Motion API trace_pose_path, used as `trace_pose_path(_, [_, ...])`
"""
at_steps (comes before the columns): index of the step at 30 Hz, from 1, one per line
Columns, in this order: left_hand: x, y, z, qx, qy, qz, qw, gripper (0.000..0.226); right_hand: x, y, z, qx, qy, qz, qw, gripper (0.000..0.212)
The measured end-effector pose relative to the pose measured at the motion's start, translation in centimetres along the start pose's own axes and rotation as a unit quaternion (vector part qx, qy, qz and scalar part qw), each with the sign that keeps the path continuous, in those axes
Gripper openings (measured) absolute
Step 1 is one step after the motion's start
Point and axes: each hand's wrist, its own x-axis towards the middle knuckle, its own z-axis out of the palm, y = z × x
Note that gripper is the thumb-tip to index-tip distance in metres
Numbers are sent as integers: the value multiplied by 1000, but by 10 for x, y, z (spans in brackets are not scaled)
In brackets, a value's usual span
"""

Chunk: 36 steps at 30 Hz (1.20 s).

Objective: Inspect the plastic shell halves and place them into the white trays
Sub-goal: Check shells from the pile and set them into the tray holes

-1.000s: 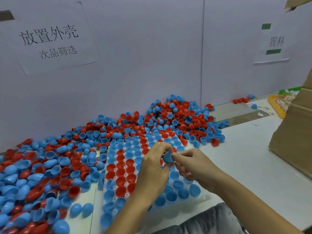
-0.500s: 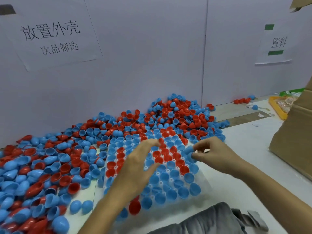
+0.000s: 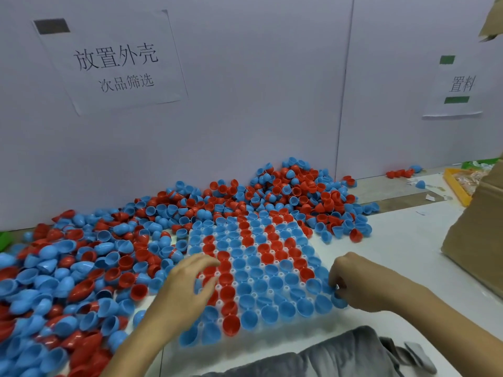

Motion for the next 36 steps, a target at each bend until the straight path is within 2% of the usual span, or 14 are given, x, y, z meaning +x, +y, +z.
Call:
trace_pose_path(7, [8, 54, 43, 40, -94, 125, 987, 36, -5, 3, 2, 47, 31, -6, 998, 18])
trace_pose_path(9, [11, 64, 54, 78, -103, 146, 981, 39, -5, 3, 2, 46, 34, -7, 998, 18])
trace_pose_path(12, [14, 72, 65, 130, -111, 159, 972, 32, -5, 2, 5, 49, 36, -11, 998, 16])
trace_pose_path(22, [11, 77, 73, 128, -91, 121, 980, 11, -6, 7, 11, 69, 51, -15, 996, 15])
trace_pose_path(29, [8, 85, 75, 154, -95, 105, 978, 13, -7, 8, 14, 82, 49, -11, 995, 15])
trace_pose_path(33, [8, 84, 71, 113, -102, 83, 985, 9, -7, 8, 12, 84, 52, -8, 995, 16])
trace_pose_path(36, [4, 79, 67, 84, -105, 80, 988, 18, -9, 8, 11, 84, 52, -6, 995, 17])
